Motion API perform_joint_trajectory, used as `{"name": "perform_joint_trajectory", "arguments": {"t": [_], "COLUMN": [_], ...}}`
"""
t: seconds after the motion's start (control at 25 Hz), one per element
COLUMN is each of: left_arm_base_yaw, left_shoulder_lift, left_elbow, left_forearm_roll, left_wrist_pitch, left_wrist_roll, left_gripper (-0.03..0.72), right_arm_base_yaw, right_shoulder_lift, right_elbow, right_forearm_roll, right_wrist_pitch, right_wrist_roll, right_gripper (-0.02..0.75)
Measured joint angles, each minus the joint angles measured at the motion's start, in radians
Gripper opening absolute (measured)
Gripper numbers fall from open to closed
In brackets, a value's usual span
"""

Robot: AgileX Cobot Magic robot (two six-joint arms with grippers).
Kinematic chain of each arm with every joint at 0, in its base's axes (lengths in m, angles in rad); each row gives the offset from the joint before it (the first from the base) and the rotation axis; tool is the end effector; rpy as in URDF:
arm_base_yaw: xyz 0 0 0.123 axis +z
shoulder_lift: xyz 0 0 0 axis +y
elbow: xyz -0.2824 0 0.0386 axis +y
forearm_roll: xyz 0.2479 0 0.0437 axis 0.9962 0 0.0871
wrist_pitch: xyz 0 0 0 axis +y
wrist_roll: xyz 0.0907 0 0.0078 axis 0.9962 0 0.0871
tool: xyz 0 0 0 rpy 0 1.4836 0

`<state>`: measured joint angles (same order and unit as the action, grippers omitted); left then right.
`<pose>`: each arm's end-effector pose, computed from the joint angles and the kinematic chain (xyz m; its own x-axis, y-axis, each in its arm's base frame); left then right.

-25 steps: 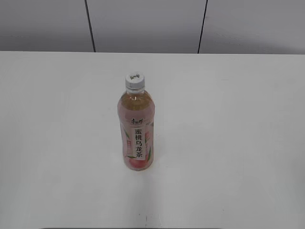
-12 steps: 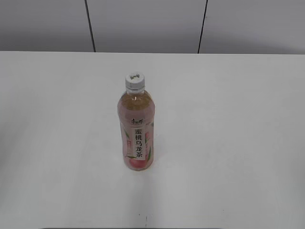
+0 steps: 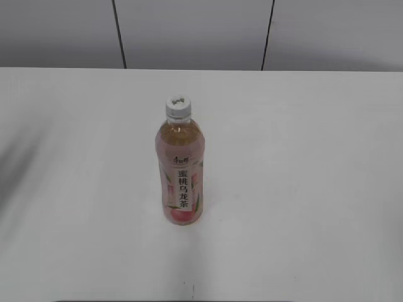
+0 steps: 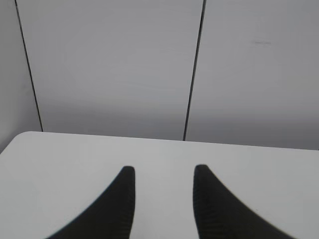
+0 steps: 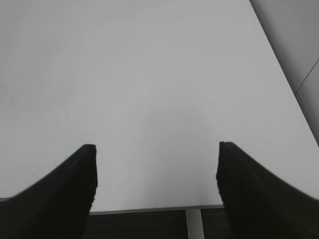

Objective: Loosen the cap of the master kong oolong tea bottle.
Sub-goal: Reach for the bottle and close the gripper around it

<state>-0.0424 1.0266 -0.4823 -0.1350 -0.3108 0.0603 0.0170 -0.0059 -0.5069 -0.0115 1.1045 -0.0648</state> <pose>0.2114 -0.0052 0.2800 -0.1480 -0.0620 -0.9870 -0.0084 0.9981 -0.0614 -0.0084 -0.0011 0.2755 -0.4815 -0.0781 -0.8729 -0.0418 0.9969 -0.0662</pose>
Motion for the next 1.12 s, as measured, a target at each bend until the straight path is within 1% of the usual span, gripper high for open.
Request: {"name": "perform_joint_trajectory", "arguments": {"t": [0.12,0.2,0.36,0.64,0.8,0.96,1.12], "left_arm_base_yaw": [0.000,0.000,0.000,0.000,0.000,0.000,0.000], "left_shoulder_lift": [0.153,0.256,0.435,0.686,0.719,0.720,0.720], "left_elbow": [0.000,0.000,0.000,-0.001,-0.001,-0.001,0.000], "left_forearm_roll": [0.017,0.063,0.208,0.434,0.589,0.711,0.837], "left_wrist_pitch": [-0.164,-0.294,-0.548,-0.843,-0.879,-0.890,-0.891], "left_wrist_roll": [-0.007,-0.040,-0.133,-0.257,-0.319,-0.357,-0.406], "left_gripper": [0.241,0.241,0.241,0.258,0.280,0.328,0.420], "right_arm_base_yaw": [0.000,0.000,0.000,0.000,0.000,0.000,0.000], "right_shoulder_lift": [0.000,0.000,0.000,0.000,0.000,0.000,0.000], "right_elbow": [0.000,0.000,0.000,0.000,0.000,0.000,0.000], "right_forearm_roll": [0.000,0.000,0.000,0.000,0.000,0.000,0.000], "right_wrist_pitch": [0.000,0.000,0.000,0.000,0.000,0.000,0.000], "right_wrist_roll": [0.000,0.000,0.000,0.000,0.000,0.000,0.000], "right_gripper": [0.565,0.565,0.565,0.565,0.565,0.565,0.565]}}
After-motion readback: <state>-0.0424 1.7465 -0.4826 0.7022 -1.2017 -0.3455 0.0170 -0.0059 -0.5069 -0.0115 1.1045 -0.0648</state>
